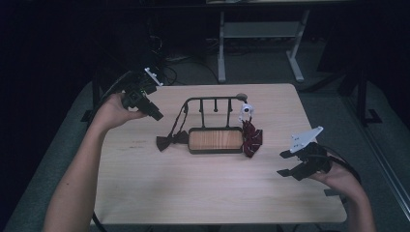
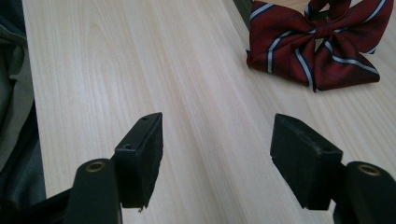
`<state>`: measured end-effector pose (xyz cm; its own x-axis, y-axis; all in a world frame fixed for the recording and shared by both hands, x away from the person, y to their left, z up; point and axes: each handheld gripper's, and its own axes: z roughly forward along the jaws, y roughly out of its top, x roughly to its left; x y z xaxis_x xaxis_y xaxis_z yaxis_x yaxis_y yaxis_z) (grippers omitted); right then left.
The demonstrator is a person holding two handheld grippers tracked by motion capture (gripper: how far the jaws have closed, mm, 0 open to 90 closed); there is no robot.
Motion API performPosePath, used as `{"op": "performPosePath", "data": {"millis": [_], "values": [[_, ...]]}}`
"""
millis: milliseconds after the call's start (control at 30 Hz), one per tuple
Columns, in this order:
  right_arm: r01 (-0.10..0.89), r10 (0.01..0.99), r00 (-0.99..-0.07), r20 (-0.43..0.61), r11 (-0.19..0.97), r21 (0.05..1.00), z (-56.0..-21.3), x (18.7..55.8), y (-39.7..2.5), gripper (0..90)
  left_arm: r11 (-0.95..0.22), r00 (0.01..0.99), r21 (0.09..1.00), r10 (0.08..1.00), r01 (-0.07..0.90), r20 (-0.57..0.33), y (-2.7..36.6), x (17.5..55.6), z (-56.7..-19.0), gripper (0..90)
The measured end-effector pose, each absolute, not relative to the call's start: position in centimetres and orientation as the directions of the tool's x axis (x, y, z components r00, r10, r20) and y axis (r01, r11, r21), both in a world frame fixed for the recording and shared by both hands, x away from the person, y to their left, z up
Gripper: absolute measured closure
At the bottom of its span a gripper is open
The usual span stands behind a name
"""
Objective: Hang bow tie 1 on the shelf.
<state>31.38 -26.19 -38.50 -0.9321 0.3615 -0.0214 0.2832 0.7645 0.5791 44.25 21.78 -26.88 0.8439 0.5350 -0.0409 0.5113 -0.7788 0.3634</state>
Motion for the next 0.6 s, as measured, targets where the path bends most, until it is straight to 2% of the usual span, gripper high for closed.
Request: {"op": "performPosePath", "data": {"millis": [600], "values": [[0.285, 0.365, -0.93, -0.028, 0.77, 0.571, -38.6, 31.4, -26.2, 33.1, -0.764, 0.838, 0.386, 0.545, 0.516, -0.041, 23.3, 43.1, -27.4, 50.2]]}}
